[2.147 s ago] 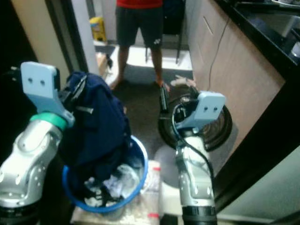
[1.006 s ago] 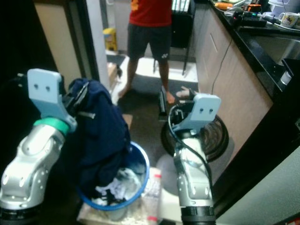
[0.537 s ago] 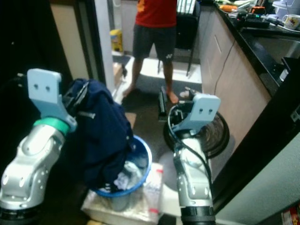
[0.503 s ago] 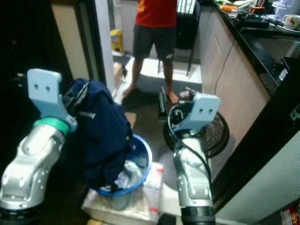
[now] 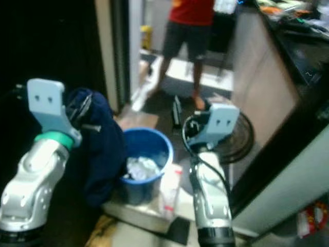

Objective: Clothes washing

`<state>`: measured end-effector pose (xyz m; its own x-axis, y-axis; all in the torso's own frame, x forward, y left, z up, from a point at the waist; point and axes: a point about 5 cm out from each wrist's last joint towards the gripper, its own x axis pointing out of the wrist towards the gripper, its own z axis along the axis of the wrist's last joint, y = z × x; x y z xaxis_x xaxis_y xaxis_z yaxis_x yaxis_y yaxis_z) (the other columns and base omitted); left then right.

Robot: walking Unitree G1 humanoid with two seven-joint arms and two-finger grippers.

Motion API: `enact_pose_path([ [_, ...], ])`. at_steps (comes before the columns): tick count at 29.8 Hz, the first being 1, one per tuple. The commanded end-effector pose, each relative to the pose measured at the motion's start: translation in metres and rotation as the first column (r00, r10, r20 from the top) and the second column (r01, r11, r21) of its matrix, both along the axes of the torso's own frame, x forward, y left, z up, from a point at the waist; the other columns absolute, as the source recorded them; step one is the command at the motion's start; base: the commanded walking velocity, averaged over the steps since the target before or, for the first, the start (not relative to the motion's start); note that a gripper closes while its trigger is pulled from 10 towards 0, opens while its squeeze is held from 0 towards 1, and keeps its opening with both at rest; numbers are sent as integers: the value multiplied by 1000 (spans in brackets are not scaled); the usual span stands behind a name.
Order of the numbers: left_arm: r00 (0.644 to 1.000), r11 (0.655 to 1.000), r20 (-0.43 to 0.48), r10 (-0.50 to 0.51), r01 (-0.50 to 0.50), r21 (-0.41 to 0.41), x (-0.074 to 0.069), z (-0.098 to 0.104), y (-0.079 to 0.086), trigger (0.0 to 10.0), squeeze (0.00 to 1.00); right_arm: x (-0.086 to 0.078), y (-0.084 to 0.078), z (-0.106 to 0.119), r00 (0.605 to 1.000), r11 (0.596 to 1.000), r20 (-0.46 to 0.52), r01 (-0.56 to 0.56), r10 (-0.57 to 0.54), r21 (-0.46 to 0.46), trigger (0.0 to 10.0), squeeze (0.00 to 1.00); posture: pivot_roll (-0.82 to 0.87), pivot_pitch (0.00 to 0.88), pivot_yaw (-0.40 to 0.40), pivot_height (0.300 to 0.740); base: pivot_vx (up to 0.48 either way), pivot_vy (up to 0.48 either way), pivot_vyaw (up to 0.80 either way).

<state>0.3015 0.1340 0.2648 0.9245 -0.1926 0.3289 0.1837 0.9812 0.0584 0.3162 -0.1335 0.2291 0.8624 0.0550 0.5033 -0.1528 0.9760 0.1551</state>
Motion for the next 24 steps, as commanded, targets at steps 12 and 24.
enact_pose_path([
  [12, 999, 1000, 37, -18, 18, 5, -3, 6, -3, 10000, 0, 0, -1, -5, 1000, 1000, -22, 3, -2, 15, 10000, 0, 32, 17, 33, 728, -22, 0, -772],
  [24, 983, 996, -183, -31, 47, 81, -9, -63, 0, 10000, 0, -2, -1, -63, 980, 998, -198, -13, 0, -64, 10000, 0, 36, 21, 30, 728, 0, 0, -800],
])
